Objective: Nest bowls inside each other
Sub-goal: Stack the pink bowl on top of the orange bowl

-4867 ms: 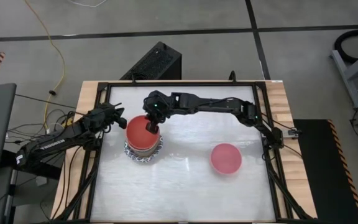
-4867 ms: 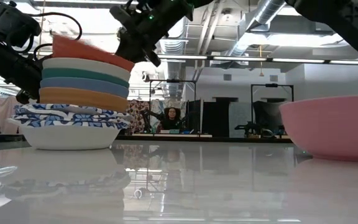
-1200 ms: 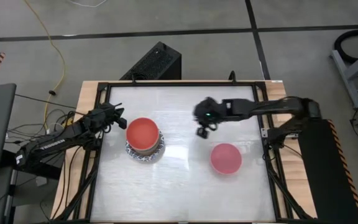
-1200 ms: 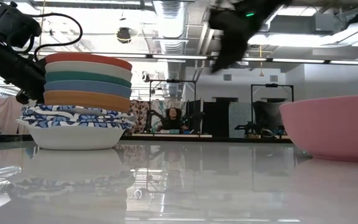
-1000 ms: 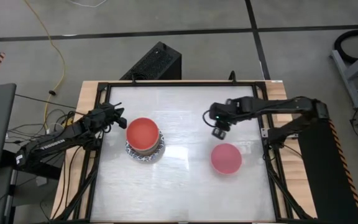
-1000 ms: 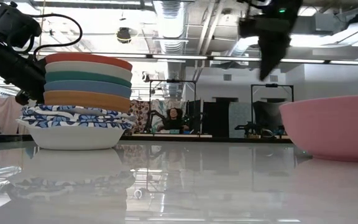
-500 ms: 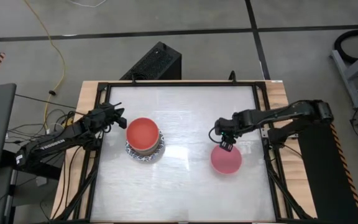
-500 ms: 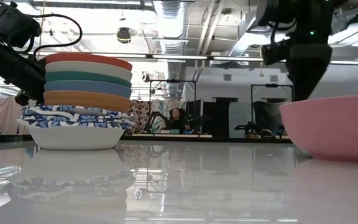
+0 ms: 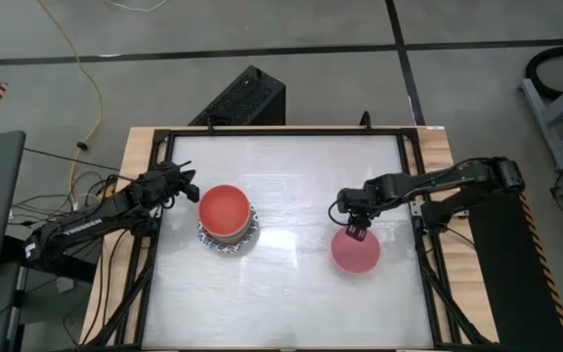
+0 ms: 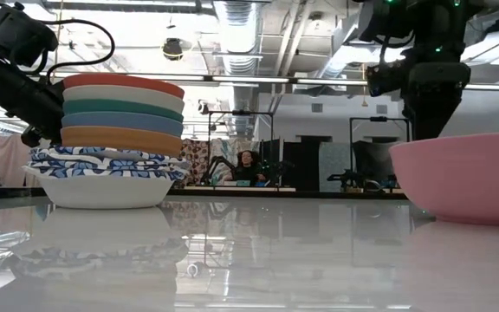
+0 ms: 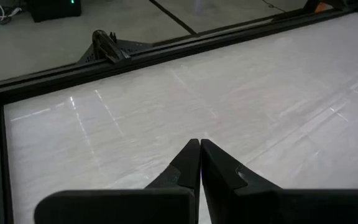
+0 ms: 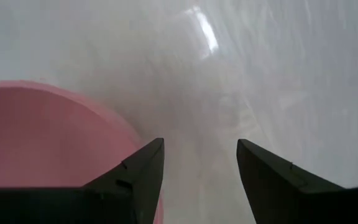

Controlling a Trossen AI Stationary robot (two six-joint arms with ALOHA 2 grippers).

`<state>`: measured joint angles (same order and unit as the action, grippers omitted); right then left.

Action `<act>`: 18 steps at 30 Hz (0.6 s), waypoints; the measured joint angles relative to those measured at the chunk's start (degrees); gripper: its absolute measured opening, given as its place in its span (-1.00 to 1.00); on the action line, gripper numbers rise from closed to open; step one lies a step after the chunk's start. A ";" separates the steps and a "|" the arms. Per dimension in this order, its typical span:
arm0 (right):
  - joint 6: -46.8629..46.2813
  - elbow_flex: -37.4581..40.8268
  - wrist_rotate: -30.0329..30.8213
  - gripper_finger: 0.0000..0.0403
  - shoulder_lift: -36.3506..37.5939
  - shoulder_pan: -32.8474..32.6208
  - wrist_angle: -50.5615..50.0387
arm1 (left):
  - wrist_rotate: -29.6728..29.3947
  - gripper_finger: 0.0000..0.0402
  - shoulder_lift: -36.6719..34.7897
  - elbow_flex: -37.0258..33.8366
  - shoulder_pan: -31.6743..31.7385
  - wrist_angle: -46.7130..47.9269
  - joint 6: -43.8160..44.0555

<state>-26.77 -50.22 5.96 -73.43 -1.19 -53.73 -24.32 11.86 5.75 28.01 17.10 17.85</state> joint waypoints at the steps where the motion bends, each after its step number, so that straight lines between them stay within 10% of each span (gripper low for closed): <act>1: 0.27 0.00 -0.12 0.10 0.01 0.00 0.65 | 0.00 -1.00 0.00 0.00 0.00 0.00 0.00; 18: 2.82 0.79 -3.15 0.07 1.01 -5.10 0.08 | -0.02 -1.00 0.07 0.00 0.00 0.00 -0.04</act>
<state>-23.94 -49.42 2.80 -72.42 -6.29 -53.65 -24.35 11.92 5.75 28.01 17.10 17.80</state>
